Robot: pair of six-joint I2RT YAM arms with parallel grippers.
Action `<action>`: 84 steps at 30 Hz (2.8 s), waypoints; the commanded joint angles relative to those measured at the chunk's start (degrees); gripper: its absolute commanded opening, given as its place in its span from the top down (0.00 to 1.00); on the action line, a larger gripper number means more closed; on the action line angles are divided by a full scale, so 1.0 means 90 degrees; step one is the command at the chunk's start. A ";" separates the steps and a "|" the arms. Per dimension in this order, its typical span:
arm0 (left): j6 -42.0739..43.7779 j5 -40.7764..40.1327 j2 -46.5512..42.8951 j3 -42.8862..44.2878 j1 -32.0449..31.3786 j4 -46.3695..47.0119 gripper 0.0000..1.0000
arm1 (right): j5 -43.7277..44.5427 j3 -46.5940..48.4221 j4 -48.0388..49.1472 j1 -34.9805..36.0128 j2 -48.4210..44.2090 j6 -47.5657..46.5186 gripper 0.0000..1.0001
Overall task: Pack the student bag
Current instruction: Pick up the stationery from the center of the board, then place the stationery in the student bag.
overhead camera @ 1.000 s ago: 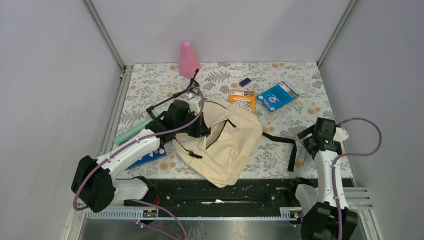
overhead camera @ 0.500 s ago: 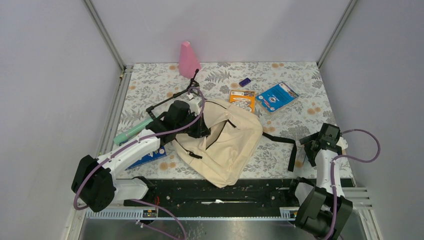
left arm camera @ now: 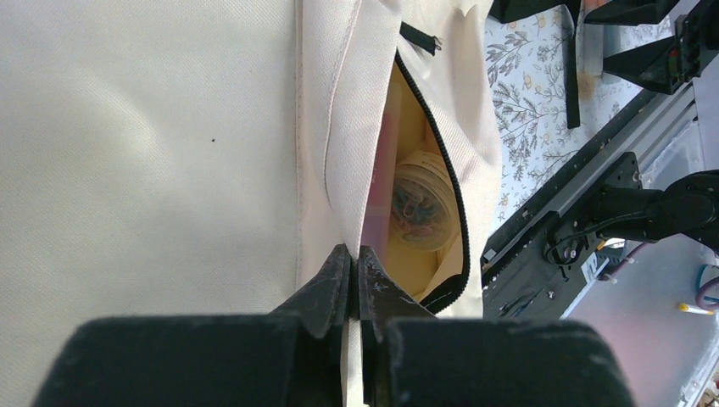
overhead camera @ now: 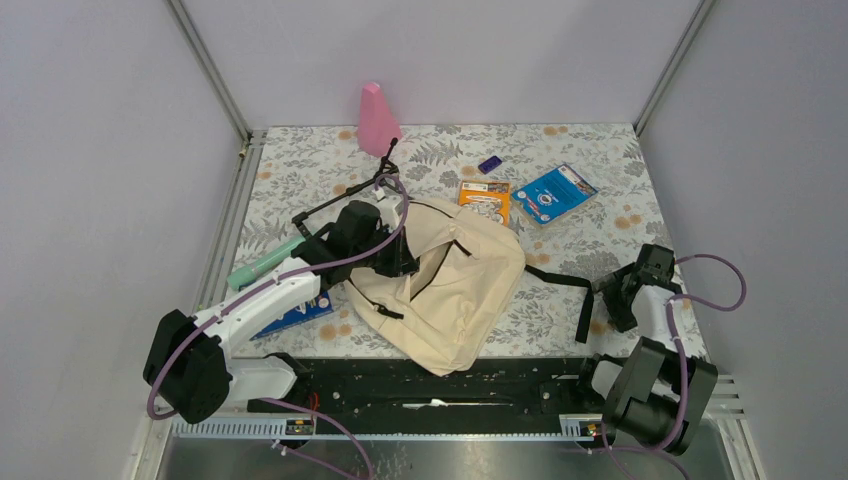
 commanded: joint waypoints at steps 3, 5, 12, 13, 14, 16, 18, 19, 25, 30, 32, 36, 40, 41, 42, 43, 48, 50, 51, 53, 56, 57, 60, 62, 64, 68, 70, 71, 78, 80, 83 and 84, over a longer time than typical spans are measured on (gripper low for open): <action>-0.0320 0.0525 0.0060 0.0463 0.0059 0.0383 1.00 | -0.0124 0.0328 0.0039 -0.0036 0.0459 -0.0298 0.27; -0.0379 0.0669 0.0085 0.0474 0.0117 0.0395 1.00 | -0.0239 0.0405 0.0036 -0.0035 0.0637 -0.0349 0.29; -0.0529 0.0946 0.0107 0.0474 0.0340 0.0441 1.00 | -0.0409 0.0701 0.0142 -0.0033 0.1177 -0.0507 0.39; -0.0529 0.0929 0.0093 0.0466 0.0341 0.0448 1.00 | -0.0431 0.0725 0.0172 -0.0028 0.1215 -0.0541 0.41; -0.0526 0.0919 0.0088 0.0457 0.0341 0.0442 1.00 | -0.0434 0.0744 0.0183 -0.0026 0.1248 -0.0571 0.42; -0.0528 0.0928 0.0092 0.0455 0.0342 0.0432 1.00 | -0.0472 0.0763 0.0190 -0.0001 0.1273 -0.0657 0.48; -0.0539 0.0980 0.0119 0.0462 0.0341 0.0430 1.00 | -0.0483 0.0772 0.0203 0.0036 0.1291 -0.0735 0.57; -0.0552 0.1006 0.0125 0.0467 0.0344 0.0430 1.00 | -0.0475 0.0776 0.0196 0.0049 0.1302 -0.0767 0.61; -0.0543 0.1045 0.0083 0.0479 0.0369 0.0403 1.00 | -0.0423 0.0834 0.0156 0.0116 0.1317 -0.0862 0.78; -0.0553 0.1067 0.0048 0.0484 0.0419 0.0400 1.00 | -0.0461 0.0985 0.0021 0.0206 0.0919 -0.0901 0.88; -0.0553 0.1080 0.0041 0.0484 0.0426 0.0402 1.00 | -0.0871 0.1023 0.0062 0.0223 0.0703 -0.0943 0.95; -0.0562 0.1090 0.0033 0.0479 0.0434 0.0406 1.00 | -0.1175 0.1179 -0.0056 0.0436 0.0335 -0.0927 1.00; -0.0564 0.1109 0.0038 0.0484 0.0430 0.0400 1.00 | -0.1083 0.1405 -0.0429 0.0903 -0.0002 -0.0865 1.00; -0.0567 0.1113 0.0032 0.0484 0.0435 0.0400 1.00 | -0.1121 0.1446 -0.0477 0.1054 -0.0070 -0.0802 1.00; -0.0565 0.1110 0.0036 0.0484 0.0432 0.0396 1.00 | -0.1224 0.1474 -0.0489 0.1216 -0.0142 -0.0722 1.00; -0.0562 0.1108 0.0038 0.0476 0.0435 0.0399 1.00 | -0.1315 0.1513 -0.0520 0.1445 -0.0192 -0.0646 1.00; -0.0591 0.1185 0.0103 0.0484 0.0429 0.0394 1.00 | -0.1719 0.1971 -0.0642 0.3022 0.0063 -0.0369 1.00; -0.0602 0.1231 0.0126 0.0485 0.0429 0.0397 1.00 | -0.1994 0.2222 -0.0578 0.3519 0.0268 -0.0323 1.00; -0.0601 0.1218 0.0117 0.0484 0.0429 0.0403 1.00 | -0.2120 0.2391 -0.0551 0.3785 0.0343 -0.0347 1.00; -0.0590 0.1192 0.0117 0.0484 0.0429 0.0389 1.00 | -0.2175 0.2759 -0.0534 0.4365 0.0466 -0.0356 1.00; -0.0569 0.1166 0.0126 0.0499 0.0429 0.0355 1.00 | -0.2435 0.3252 -0.0374 0.5170 0.0653 -0.0203 1.00; -0.0553 0.1155 0.0138 0.0508 0.0429 0.0348 1.00 | -0.2611 0.3333 -0.0221 0.5343 0.0710 -0.0056 1.00; -0.0542 0.1124 0.0152 0.0513 0.0439 0.0329 1.00 | -0.2753 0.3576 -0.0001 0.5905 0.0904 0.0434 1.00; -0.0533 0.1123 0.0146 0.0518 0.0439 0.0306 1.00 | -0.2893 0.3738 -0.0012 0.6244 0.1077 0.0731 1.00; -0.0511 0.1118 0.0156 0.0532 0.0440 0.0278 1.00 | -0.3081 0.3766 -0.0018 0.6479 0.1241 0.1093 1.00; -0.0508 0.1126 0.0146 0.0533 0.0440 0.0275 1.00 | -0.3033 0.3761 -0.0077 0.6967 0.1375 0.1657 1.00; -0.0508 0.1148 0.0155 0.0533 0.0439 0.0275 1.00 | -0.3010 0.3777 -0.0084 0.7185 0.1423 0.1937 1.00; -0.0516 0.1159 0.0169 0.0533 0.0439 0.0274 1.00 | -0.2981 0.3792 -0.0084 0.7301 0.1452 0.2075 1.00; -0.0475 0.1193 0.0199 0.0562 0.0475 0.0216 1.00 | -0.2939 0.3842 0.0115 0.7863 0.1746 0.3045 1.00; -0.0479 0.1192 0.0185 0.0562 0.0487 0.0225 1.00 | -0.2859 0.3762 0.0263 0.7973 0.1724 0.3382 1.00; -0.0508 0.1263 0.0199 0.0553 0.0488 0.0257 1.00 | -0.2650 0.3661 0.0607 0.8130 0.1619 0.3920 1.00; -0.0531 0.1302 0.0209 0.0545 0.0488 0.0276 1.00 | -0.2553 0.3632 0.0717 0.8172 0.1597 0.4127 1.00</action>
